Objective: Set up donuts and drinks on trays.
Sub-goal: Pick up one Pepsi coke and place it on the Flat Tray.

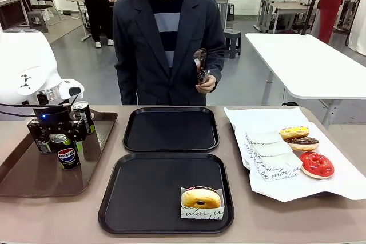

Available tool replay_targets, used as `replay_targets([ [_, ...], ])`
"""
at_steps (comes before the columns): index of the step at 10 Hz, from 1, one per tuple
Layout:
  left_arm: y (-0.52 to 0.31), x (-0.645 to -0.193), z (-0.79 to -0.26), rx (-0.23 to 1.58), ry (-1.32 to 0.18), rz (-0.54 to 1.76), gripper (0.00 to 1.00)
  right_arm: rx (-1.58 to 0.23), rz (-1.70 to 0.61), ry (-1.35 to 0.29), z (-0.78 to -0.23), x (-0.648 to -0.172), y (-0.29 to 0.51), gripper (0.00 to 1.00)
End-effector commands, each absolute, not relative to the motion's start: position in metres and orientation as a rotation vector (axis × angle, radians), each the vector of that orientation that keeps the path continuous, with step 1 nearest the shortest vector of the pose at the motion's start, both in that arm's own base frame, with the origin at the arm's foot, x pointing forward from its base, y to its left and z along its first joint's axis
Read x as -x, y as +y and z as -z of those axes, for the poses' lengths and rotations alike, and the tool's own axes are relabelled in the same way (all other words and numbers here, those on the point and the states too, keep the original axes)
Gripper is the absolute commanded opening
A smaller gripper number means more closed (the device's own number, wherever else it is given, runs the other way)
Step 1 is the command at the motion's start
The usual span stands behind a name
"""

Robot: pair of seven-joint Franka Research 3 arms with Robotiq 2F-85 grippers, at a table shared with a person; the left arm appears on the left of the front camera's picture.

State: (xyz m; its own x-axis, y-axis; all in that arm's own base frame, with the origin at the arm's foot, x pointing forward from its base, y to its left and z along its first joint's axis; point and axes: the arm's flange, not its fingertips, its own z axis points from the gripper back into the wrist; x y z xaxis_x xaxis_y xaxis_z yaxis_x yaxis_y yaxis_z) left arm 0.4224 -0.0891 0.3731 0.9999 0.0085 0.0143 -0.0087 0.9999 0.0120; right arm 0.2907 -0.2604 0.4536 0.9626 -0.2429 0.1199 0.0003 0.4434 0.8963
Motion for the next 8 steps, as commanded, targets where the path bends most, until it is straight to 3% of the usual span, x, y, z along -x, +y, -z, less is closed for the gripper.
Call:
replay_targets([
  [1, -0.088, -0.417, -0.380, -0.003, 0.004, -0.039, 0.73, -1.118, 0.138, -0.262, -0.453, -0.290, -0.262, 1.00],
  [2, -0.088, -0.418, -0.380, -0.006, 0.008, -0.045, 0.58, -1.118, 0.138, -0.262, -0.453, -0.290, -0.262, 1.00],
  [3, -0.088, -0.419, -0.381, -0.008, 0.009, -0.050, 0.63, -1.118, 0.138, -0.262, -0.453, -0.290, -0.262, 1.00],
  [4, -0.088, -0.420, -0.381, -0.009, 0.011, -0.050, 0.44, -1.118, 0.138, -0.262, -0.453, -0.290, -0.262, 1.00],
  [5, -0.087, -0.419, -0.385, -0.011, 0.009, -0.049, 0.55, -1.118, 0.138, -0.262, -0.453, -0.290, -0.262, 1.00],
  [6, -0.087, -0.417, -0.391, -0.009, 0.000, -0.046, 0.30, -1.118, 0.138, -0.262, -0.453, -0.290, -0.262, 1.00],
  [7, -0.086, -0.414, -0.402, -0.009, -0.012, -0.042, 0.40, -1.118, 0.138, -0.262, -0.453, -0.290, -0.262, 1.00],
  [8, -0.086, -0.409, -0.417, -0.039, -0.003, -0.022, 0.16, -1.118, 0.138, -0.262, -0.453, -0.290, -0.262, 1.00],
])
